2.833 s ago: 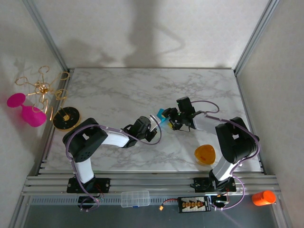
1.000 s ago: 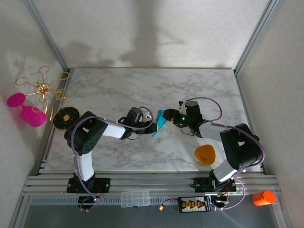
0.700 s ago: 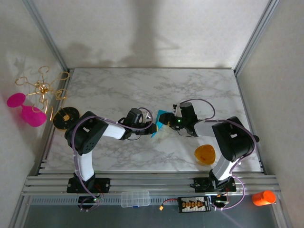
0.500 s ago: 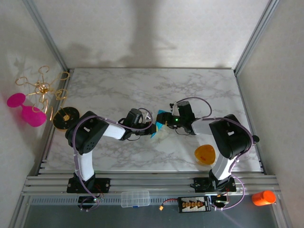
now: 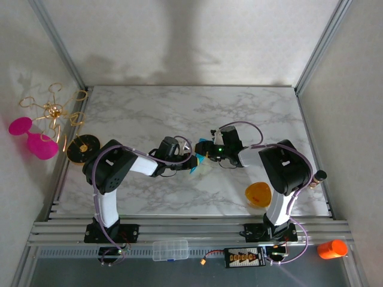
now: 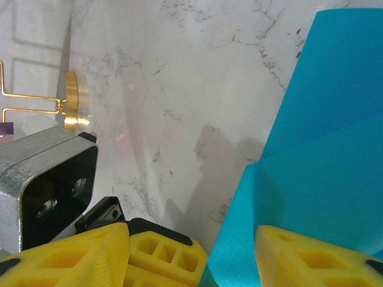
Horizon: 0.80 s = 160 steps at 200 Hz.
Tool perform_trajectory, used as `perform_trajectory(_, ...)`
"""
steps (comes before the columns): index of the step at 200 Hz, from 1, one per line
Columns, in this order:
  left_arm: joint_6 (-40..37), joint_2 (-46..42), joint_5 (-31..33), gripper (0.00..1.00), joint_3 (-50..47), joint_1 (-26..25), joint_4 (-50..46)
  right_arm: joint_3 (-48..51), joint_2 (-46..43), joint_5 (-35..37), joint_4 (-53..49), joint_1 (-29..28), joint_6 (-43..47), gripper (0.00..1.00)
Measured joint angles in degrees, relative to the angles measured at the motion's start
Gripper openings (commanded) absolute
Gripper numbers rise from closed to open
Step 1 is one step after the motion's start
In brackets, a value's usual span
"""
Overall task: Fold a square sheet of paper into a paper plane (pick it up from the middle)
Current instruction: Fold the wing for the fifth time at the center of the table.
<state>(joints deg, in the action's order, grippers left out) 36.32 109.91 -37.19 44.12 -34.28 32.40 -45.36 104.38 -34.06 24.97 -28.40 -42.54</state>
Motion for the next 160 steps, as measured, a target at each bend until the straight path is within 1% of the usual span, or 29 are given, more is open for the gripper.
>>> perform_trajectory(47, 0.4, 0.0, -0.8, 0.16, 0.0, 0.2, 0.4, -0.1, 0.0, -0.3, 0.1, 0.0, 0.0, 0.57)
perform_trajectory(111, 1.6, 0.4, -0.8, 0.06, -0.4, 0.6, 0.9, -0.1, 0.0, 0.2, -0.3, 0.0, 0.7, 0.57)
perform_trajectory(160, 3.7, 0.9, -1.5, 0.04, -0.4, 1.0, 1.5, 0.0, -3.1, 2.1, -0.7, 0.0, 1.3, 0.57)
